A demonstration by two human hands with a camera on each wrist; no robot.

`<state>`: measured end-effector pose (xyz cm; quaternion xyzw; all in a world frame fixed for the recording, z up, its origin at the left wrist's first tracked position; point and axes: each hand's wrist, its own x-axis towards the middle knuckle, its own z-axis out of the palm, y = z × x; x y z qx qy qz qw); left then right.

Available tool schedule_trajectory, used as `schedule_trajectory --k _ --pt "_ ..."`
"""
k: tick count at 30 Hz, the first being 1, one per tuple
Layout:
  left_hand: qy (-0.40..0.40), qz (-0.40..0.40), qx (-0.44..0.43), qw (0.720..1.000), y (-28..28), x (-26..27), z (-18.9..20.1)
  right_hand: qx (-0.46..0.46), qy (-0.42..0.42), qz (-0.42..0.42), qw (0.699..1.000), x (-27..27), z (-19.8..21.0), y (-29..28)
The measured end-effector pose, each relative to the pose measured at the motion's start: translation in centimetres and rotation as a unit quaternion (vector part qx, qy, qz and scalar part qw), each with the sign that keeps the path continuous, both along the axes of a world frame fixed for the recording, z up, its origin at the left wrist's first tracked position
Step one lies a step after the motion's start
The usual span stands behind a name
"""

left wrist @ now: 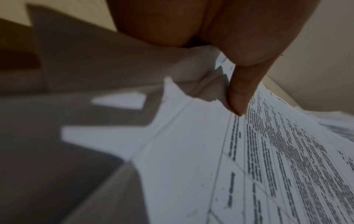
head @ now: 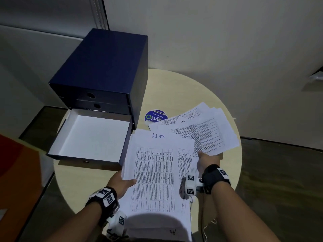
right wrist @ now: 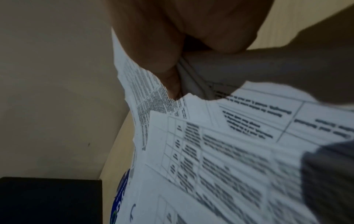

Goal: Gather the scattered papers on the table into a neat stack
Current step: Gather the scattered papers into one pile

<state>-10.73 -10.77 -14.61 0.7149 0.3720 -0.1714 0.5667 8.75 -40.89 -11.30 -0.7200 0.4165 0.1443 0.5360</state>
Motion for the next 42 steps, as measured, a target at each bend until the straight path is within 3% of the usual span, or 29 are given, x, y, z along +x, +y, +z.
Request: schedule_trajectory --k 6,9,11,14,16,19,24,29,33,37,39,42 --pt "0.005 -0.011 -0.003 1.0 0.4 -0.1 -0.5 -0.028 -0.138 -0.075 0.987 2.0 7.5 -4.1" --pt "0.008 -0.01 -0.006 1.0 0.5 0.0 -0.6 0.044 -0.192 -0.119 0.973 3.3 12.2 -6.3" --pt "0.011 -0.008 -0.005 1.0 0.4 0.1 -0.5 0.094 -0.22 -0.11 0.965 3.3 14.7 -6.6" --pt "0.009 -0.001 0.0 1.0 0.4 0.2 -0.7 0.19 -0.21 -0.009 0.959 1.6 16.4 -5.9" --pt "0.014 0.004 0.004 1.0 0.6 0.2 -1.1 0.193 -0.194 0.075 0.959 -0.1 15.6 -4.5" --pt "0.007 -0.007 0.011 1.0 0.6 0.0 -1.0 0.073 -0.174 0.19 0.964 -2.6 12.4 -3.0" --pt "-0.021 -0.009 0.03 0.999 0.1 0.1 0.5 -0.003 -0.023 0.294 0.956 -7.4 6.0 -2.0" --pt "-0.01 0.06 -0.079 0.995 0.1 0.4 1.4 -0.012 -0.03 0.297 0.954 -9.7 4.9 -2.4" --pt "-0.006 0.088 -0.127 0.988 2.7 0.6 -5.3 0.0 -0.01 0.35 0.937 -9.7 5.0 -3.3" --pt "-0.033 0.035 -0.049 0.998 1.2 0.3 -1.9 -0.04 -0.049 0.296 0.953 -9.5 4.5 -4.6" --pt "-0.019 0.036 -0.075 0.996 0.7 0.4 -0.7 -0.035 -0.055 0.251 0.966 -10.0 4.3 -4.6" --pt "0.011 0.005 -0.123 0.992 0.5 0.9 0.0 0.023 -0.019 0.326 0.945 -11.4 4.1 -3.2"
